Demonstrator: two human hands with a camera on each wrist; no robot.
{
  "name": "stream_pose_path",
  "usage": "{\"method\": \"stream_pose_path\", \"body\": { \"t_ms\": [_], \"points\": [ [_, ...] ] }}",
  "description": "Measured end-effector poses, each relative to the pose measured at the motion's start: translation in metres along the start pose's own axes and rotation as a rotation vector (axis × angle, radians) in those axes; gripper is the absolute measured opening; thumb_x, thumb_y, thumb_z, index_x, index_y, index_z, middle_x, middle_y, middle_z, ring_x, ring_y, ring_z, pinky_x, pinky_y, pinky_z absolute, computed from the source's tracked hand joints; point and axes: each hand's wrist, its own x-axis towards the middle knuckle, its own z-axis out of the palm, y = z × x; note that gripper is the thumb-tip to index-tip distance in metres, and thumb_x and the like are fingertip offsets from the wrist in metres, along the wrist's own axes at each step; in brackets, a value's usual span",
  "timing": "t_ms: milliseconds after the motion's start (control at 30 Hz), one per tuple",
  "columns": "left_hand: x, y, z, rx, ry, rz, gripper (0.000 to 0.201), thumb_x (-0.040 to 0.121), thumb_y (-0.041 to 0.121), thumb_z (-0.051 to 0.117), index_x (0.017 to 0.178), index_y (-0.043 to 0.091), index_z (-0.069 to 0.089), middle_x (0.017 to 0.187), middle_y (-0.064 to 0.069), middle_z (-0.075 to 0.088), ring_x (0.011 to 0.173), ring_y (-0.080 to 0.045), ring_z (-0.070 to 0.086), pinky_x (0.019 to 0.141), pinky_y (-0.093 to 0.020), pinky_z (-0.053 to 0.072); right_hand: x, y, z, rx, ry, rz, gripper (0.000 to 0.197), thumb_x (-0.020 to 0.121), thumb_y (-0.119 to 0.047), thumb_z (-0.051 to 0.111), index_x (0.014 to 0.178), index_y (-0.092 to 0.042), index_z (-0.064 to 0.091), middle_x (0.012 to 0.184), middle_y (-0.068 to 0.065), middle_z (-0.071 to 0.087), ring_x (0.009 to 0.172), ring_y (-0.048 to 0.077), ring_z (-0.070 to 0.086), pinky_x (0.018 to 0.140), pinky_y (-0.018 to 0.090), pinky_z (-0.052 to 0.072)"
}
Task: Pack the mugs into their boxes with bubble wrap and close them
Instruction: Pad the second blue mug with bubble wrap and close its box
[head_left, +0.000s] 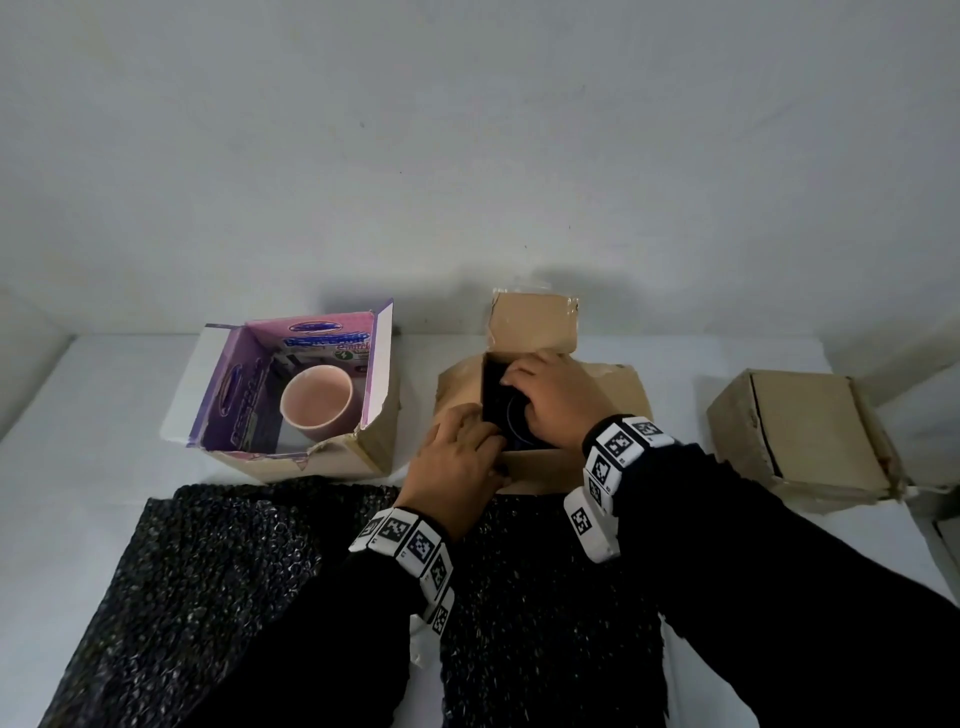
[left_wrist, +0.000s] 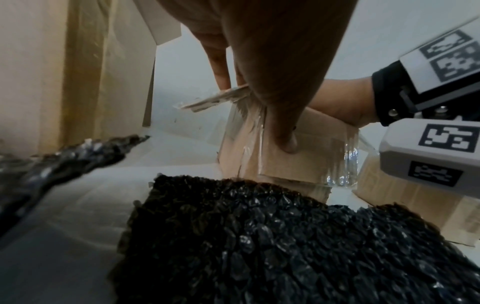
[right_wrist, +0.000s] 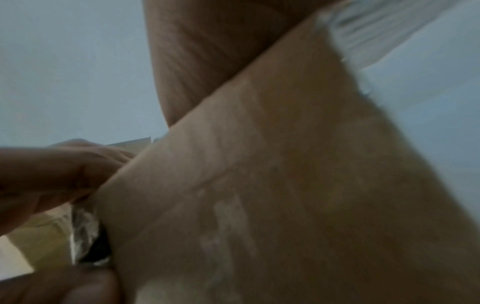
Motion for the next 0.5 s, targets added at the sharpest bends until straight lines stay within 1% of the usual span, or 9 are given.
{"method": "stream_pose_path", "body": {
  "t_ms": [100, 167, 200, 267, 333, 367, 400, 433, 500],
  "points": [
    [0.003, 0.003, -0.001, 0.066, -0.025, -0.034, 0.035, 0.072, 0.041, 0.074, 0.099, 0.019, 0.07, 0.109, 0.004, 0.067, 0.123, -0.029, 0.039, 0.094, -0.042, 0.047, -0.017, 0.003, -0.005, 0.095, 0.234, 0.109, 0.033, 0.08, -0.015, 0.053, 0.11, -0.02, 0.066, 0.111, -0.001, 0.064, 0.106, 0.022, 0.049, 0.086, 0.042, 0.044],
    [0.006, 0.008, -0.002, 0.097, -0.085, -0.059, 0.035, 0.082, 0.043, 0.065, 0.11, 0.021, 0.066, 0.12, 0.005, 0.062, 0.131, -0.028, 0.031, 0.104, -0.043, 0.038, -0.034, 0.007, -0.008, 0.161, 0.359, 0.175, 0.03, 0.079, -0.013, 0.054, 0.105, -0.021, 0.067, 0.104, -0.002, 0.065, 0.098, 0.022, 0.052, 0.08, 0.041, 0.045],
    [0.008, 0.01, -0.004, 0.107, -0.127, -0.075, 0.037, 0.086, 0.044, 0.059, 0.117, 0.022, 0.062, 0.127, 0.006, 0.057, 0.135, -0.028, 0.025, 0.107, -0.043, 0.032, -0.043, 0.008, -0.01, 0.193, 0.407, 0.191, 0.03, 0.079, -0.012, 0.054, 0.105, -0.021, 0.066, 0.103, -0.002, 0.065, 0.096, 0.021, 0.052, 0.079, 0.041, 0.045],
    [0.009, 0.017, -0.009, 0.147, -0.158, -0.089, 0.043, 0.09, 0.047, 0.053, 0.126, 0.023, 0.055, 0.135, 0.005, 0.049, 0.138, -0.028, 0.018, 0.111, -0.044, 0.024, -0.064, 0.008, -0.018, 0.282, 0.476, 0.205, 0.03, 0.08, -0.011, 0.055, 0.108, -0.019, 0.065, 0.1, -0.001, 0.064, 0.094, 0.018, 0.053, 0.08, 0.035, 0.044],
    [0.008, 0.022, -0.014, 0.184, -0.179, -0.107, 0.046, 0.09, 0.047, 0.052, 0.129, 0.022, 0.053, 0.138, 0.004, 0.047, 0.139, -0.027, 0.017, 0.11, -0.043, 0.019, -0.085, 0.003, -0.024, 0.341, 0.52, 0.197, 0.026, 0.082, -0.015, 0.056, 0.106, -0.018, 0.064, 0.095, -0.002, 0.062, 0.09, 0.015, 0.053, 0.076, 0.027, 0.042],
    [0.006, 0.025, -0.016, 0.174, -0.168, -0.103, 0.046, 0.09, 0.045, 0.053, 0.129, 0.023, 0.053, 0.138, 0.004, 0.047, 0.138, -0.026, 0.019, 0.109, -0.043, 0.018, -0.097, -0.003, -0.028, 0.335, 0.542, 0.192, 0.018, 0.083, -0.017, 0.057, 0.1, -0.018, 0.063, 0.09, -0.003, 0.061, 0.085, 0.014, 0.052, 0.072, 0.026, 0.041],
    [0.001, 0.028, -0.019, 0.142, -0.137, -0.089, 0.044, 0.089, 0.043, 0.053, 0.128, 0.023, 0.055, 0.136, 0.004, 0.049, 0.135, -0.025, 0.025, 0.107, -0.042, 0.02, -0.11, -0.009, -0.029, 0.318, 0.559, 0.186, 0.008, 0.084, -0.019, 0.059, 0.092, -0.017, 0.06, 0.084, -0.003, 0.059, 0.079, 0.015, 0.051, 0.067, 0.028, 0.041],
    [-0.005, 0.03, -0.02, 0.096, -0.082, -0.061, 0.041, 0.087, 0.04, 0.053, 0.125, 0.023, 0.057, 0.132, 0.004, 0.052, 0.13, -0.025, 0.033, 0.105, -0.041, 0.026, -0.123, -0.014, -0.027, 0.302, 0.57, 0.186, 0.007, 0.085, -0.019, 0.062, 0.083, -0.017, 0.056, 0.078, -0.003, 0.055, 0.074, 0.015, 0.049, 0.063, 0.03, 0.04],
    [-0.021, 0.033, -0.018, -0.011, 0.072, 0.03, 0.036, 0.084, 0.035, 0.049, 0.115, 0.022, 0.062, 0.12, 0.003, 0.059, 0.114, -0.024, 0.049, 0.092, -0.04, 0.039, -0.149, -0.025, -0.015, 0.283, 0.533, 0.22, 0.022, 0.087, -0.024, 0.063, 0.074, -0.018, 0.046, 0.071, -0.005, 0.047, 0.068, 0.015, 0.043, 0.059, 0.033, 0.038]
  ]
}}
